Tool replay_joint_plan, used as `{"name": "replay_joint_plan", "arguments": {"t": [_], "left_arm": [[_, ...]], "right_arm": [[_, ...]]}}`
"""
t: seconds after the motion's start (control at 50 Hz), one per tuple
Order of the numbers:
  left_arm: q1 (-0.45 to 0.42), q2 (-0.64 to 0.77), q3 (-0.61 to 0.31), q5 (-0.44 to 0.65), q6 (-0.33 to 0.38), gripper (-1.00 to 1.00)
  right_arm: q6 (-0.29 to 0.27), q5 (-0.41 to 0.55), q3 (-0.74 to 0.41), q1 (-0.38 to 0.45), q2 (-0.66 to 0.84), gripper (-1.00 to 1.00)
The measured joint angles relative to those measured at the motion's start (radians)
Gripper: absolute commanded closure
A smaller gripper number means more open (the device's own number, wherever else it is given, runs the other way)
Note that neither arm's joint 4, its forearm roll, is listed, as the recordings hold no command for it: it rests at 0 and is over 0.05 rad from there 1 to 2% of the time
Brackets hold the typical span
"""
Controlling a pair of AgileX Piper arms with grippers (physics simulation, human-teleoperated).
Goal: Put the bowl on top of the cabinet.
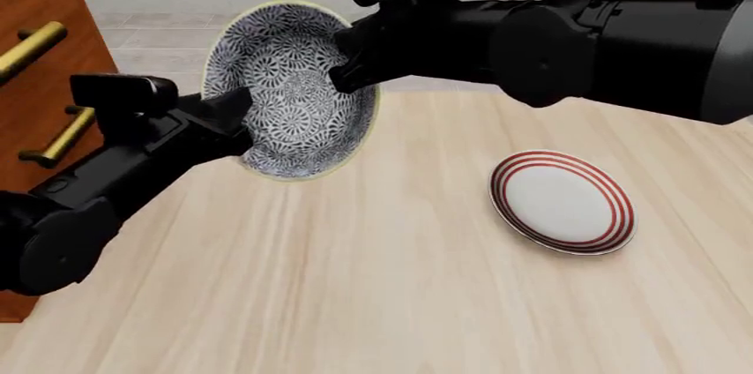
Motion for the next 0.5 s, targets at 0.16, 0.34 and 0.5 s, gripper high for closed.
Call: {"name": "replay_joint_plan", "arguments": {"t": [0.16,0.34,0.5], "left_arm": [[-0.005,0.0,0.004,0.005,0.003,1.0],[-0.004,-0.001,0.007,0.009,0.004,1.0],[0.001,-0.005,0.007,0.014,0.006,1.0]], "right_arm": [[0.008,-0.002,-0.007,-0.008,-0.003,-1.0],[0.015,-0.001,-0.011,-0.008,-0.006,-1.0],[0.021,0.004,-0.008,-0.003,-0.019,-1.0]]}}
